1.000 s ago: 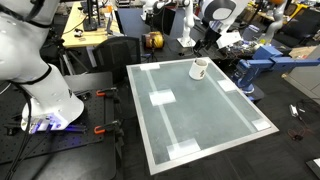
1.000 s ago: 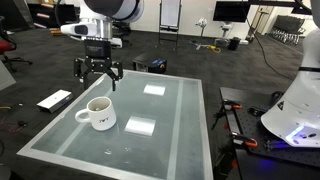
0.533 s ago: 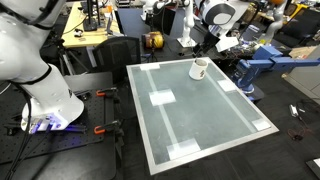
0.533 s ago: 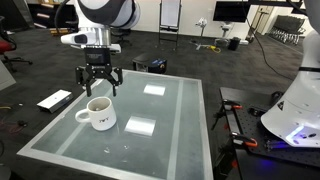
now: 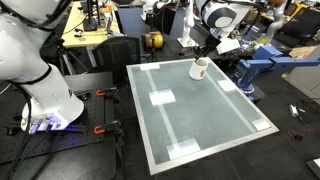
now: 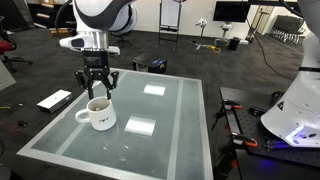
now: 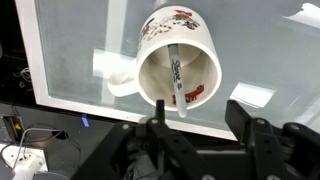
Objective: Take the marker out of the cup and put it on the table
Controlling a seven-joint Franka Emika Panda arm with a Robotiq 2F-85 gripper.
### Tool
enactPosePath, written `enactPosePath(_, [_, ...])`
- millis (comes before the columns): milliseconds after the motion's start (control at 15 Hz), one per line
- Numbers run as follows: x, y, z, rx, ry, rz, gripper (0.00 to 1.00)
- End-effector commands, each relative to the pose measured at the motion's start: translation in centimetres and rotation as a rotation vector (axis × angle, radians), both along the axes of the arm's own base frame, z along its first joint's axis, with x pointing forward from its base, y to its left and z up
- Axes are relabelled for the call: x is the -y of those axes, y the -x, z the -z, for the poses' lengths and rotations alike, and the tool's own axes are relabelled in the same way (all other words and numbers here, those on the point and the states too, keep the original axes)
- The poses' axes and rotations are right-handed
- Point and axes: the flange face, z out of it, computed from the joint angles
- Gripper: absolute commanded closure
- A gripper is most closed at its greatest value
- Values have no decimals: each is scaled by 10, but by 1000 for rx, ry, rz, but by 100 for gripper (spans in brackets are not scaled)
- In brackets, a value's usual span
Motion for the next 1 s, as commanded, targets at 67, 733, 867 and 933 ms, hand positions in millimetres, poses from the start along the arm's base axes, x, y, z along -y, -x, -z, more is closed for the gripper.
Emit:
enactPosePath(67, [0, 0, 3, -6, 0, 0, 27])
enactPosePath(733, [6, -3, 9, -9, 7, 7, 0])
enactPosePath(867, [8, -5, 14, -5, 12, 8, 0])
enactPosePath(933, [9, -5, 17, -3, 13, 7, 0])
